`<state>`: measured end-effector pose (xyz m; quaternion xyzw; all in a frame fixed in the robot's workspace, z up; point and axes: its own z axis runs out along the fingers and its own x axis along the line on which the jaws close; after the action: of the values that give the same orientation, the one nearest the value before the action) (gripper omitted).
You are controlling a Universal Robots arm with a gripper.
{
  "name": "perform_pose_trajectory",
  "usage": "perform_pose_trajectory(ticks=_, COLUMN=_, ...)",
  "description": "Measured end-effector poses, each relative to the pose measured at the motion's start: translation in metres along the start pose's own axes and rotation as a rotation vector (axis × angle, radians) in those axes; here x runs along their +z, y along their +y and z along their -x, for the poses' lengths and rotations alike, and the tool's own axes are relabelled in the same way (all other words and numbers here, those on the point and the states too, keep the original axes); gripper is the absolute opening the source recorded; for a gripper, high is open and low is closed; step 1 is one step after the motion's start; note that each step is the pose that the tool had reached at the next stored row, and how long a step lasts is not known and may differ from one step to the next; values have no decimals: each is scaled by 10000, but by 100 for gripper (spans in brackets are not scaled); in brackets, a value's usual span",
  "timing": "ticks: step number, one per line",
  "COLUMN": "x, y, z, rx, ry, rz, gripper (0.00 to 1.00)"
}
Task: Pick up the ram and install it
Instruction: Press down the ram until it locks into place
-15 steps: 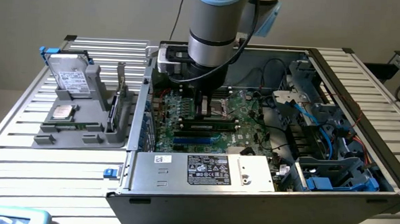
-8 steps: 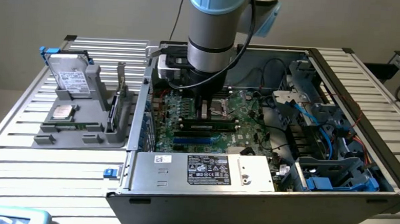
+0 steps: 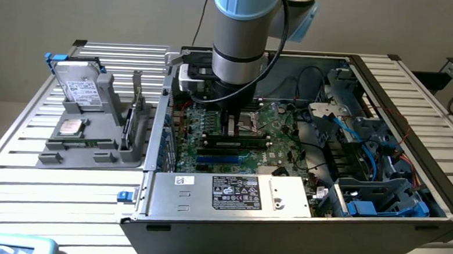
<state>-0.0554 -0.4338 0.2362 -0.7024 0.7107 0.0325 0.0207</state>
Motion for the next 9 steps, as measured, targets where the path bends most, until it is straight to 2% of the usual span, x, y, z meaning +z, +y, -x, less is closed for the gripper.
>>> perform_pose_trajectory(ticks=9, x=38, y=-1, z=-3, rx=-1, ry=-6, rz=0, gripper=11)
